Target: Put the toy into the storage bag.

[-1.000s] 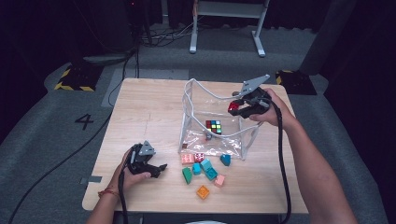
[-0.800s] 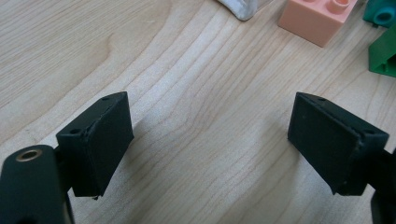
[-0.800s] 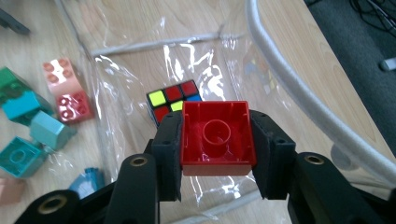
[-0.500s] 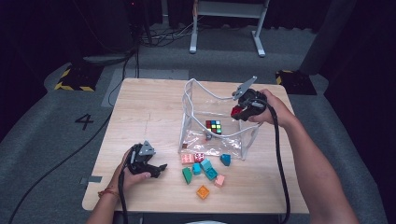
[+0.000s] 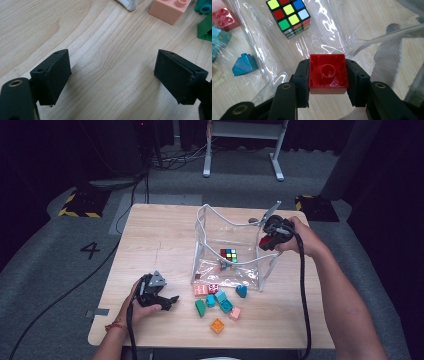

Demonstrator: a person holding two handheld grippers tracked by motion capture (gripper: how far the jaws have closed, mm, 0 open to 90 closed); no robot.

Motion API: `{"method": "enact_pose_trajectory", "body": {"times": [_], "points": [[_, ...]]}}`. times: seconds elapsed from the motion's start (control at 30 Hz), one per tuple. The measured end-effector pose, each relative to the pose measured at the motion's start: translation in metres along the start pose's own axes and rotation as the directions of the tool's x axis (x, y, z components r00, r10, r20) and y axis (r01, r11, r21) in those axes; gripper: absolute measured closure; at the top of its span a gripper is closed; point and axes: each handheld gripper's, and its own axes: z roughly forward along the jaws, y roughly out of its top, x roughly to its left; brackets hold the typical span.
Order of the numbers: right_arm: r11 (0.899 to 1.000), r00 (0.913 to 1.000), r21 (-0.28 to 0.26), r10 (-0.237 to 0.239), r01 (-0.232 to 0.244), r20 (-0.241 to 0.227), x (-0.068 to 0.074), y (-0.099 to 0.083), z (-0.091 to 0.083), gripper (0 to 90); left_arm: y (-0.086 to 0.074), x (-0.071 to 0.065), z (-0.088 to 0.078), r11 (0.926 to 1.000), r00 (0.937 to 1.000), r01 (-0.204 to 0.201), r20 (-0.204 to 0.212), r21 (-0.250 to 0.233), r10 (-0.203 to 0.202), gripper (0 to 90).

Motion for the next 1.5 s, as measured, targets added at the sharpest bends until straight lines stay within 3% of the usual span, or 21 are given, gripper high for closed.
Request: {"method": "enact_pose_trajectory", "body": {"times": [0.23,0.47,0.6,0.7,0.83,0.9,1.03,1.2,1.3,1.37,1.5], "points": [[1.000,0.9999,-0.023,0.010,-0.010,0.002,0.001,-0.003,0.000,59.1,0.000,0.000,0.000,1.0000,1.0000,0.002,0.005,0.000,-0.002,14.1],[0.993,0.9988,-0.108,0.048,-0.048,-0.009,0.001,-0.008,-0.003,52.8,0.000,0.000,0.000,1.0000,1.0000,0.000,0.003,0.003,0.000,14.1],[0.981,0.9981,-0.184,0.056,-0.060,-0.027,0.001,-0.012,-0.010,49.9,0.000,0.000,0.000,1.0000,1.0000,0.000,0.001,0.000,0.000,14.1],[0.970,0.9990,-0.238,0.044,-0.044,-0.004,0.003,-0.017,-0.019,44.7,0.000,0.000,0.000,1.0000,1.0000,0.002,0.004,0.001,-0.002,14.1],[0.951,0.9962,-0.300,0.086,-0.080,0.007,0.006,-0.025,-0.028,38.1,0.000,0.000,0.000,1.0000,1.0000,0.000,0.001,0.000,0.000,14.1],[0.935,0.9939,-0.341,0.108,-0.095,0.020,0.006,-0.030,-0.033,35.4,0.000,0.000,0.000,1.0000,1.0000,0.000,0.002,0.000,0.000,14.1],[0.894,0.9864,-0.430,0.158,-0.124,0.044,0.007,-0.042,-0.046,29.7,0.000,0.000,0.000,1.0000,1.0000,0.000,0.003,0.000,0.000,14.1],[0.859,0.9779,-0.491,0.201,-0.147,0.058,0.010,-0.052,-0.058,26.6,0.000,0.000,0.000,1.0000,1.0000,0.000,0.001,0.000,0.000,14.1],[0.830,0.9738,-0.534,0.220,-0.157,0.056,0.011,-0.059,-0.064,26.4,0.000,0.000,0.000,1.0000,1.0000,-0.001,0.001,0.000,0.001,14.1],[0.820,0.9721,-0.552,0.225,-0.153,0.066,0.013,-0.065,-0.068,26.2,0.000,0.000,0.000,1.0000,1.0000,0.000,0.001,0.000,0.000,14.1],[0.808,0.9696,-0.571,0.231,-0.146,0.080,0.018,-0.078,-0.072,26.2,0.000,0.000,0.000,1.0000,1.0000,0.001,0.001,-0.001,-0.001,14.1]]}}
